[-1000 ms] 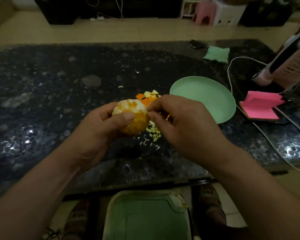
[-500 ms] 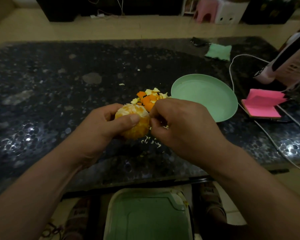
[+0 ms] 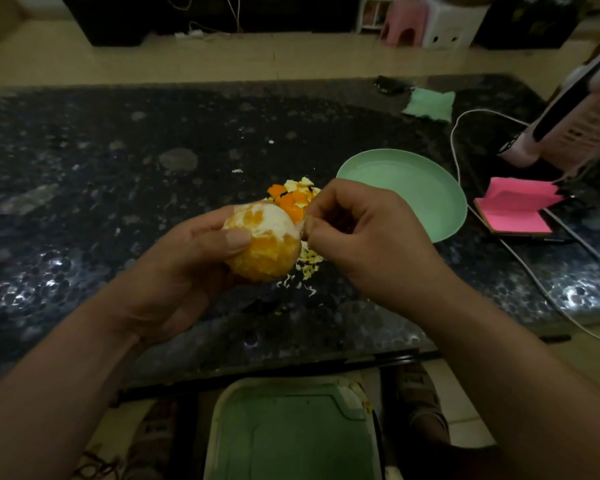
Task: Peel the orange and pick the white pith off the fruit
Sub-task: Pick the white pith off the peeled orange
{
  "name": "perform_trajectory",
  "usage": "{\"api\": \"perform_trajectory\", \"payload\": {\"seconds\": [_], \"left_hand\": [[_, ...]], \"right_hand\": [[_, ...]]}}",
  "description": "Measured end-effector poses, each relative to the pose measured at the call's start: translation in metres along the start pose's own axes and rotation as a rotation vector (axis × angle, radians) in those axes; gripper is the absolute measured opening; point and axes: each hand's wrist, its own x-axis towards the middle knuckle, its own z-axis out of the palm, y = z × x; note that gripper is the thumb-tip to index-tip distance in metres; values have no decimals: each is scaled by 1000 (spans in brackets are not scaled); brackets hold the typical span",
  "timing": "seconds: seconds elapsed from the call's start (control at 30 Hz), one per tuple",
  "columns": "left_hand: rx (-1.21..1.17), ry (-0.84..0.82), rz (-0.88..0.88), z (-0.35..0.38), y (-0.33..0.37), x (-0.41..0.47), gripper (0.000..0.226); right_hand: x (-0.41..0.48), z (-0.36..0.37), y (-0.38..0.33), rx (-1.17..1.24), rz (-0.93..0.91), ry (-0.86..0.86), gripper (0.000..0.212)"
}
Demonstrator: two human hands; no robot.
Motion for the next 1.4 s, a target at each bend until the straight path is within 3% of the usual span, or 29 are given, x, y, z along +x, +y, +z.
{"api": "perform_trajectory", "payload": {"seconds": [0.27, 0.53, 0.6, 0.7, 0.83, 1.03, 1.2, 1.4], "left_hand": [[-105, -18, 30, -4, 2, -1, 78], [-97, 86, -21, -8, -5, 5, 80], [-109, 116, -22, -9, -8, 7, 79], [-118, 116, -16, -11, -11, 9, 71], [-100, 108, -31, -12, -13, 11, 52], [-75, 49, -57, -10, -11, 9, 70], [-252, 84, -112, -2, -11, 8, 51], [-339, 21, -180, 2, -11, 8, 66]], "right_hand": [[5, 2, 10, -96, 75, 7, 12], [8, 9, 13, -313, 127, 22, 16], [8, 10, 11, -277, 110, 47, 7], [8, 7, 7, -107, 144, -25, 19], [7, 7, 5, -16, 122, -104, 8], [9, 7, 4, -90, 89, -39, 10], [10, 8, -2, -90, 78, -23, 16], [11, 8, -2, -67, 142, 26, 24]]}}
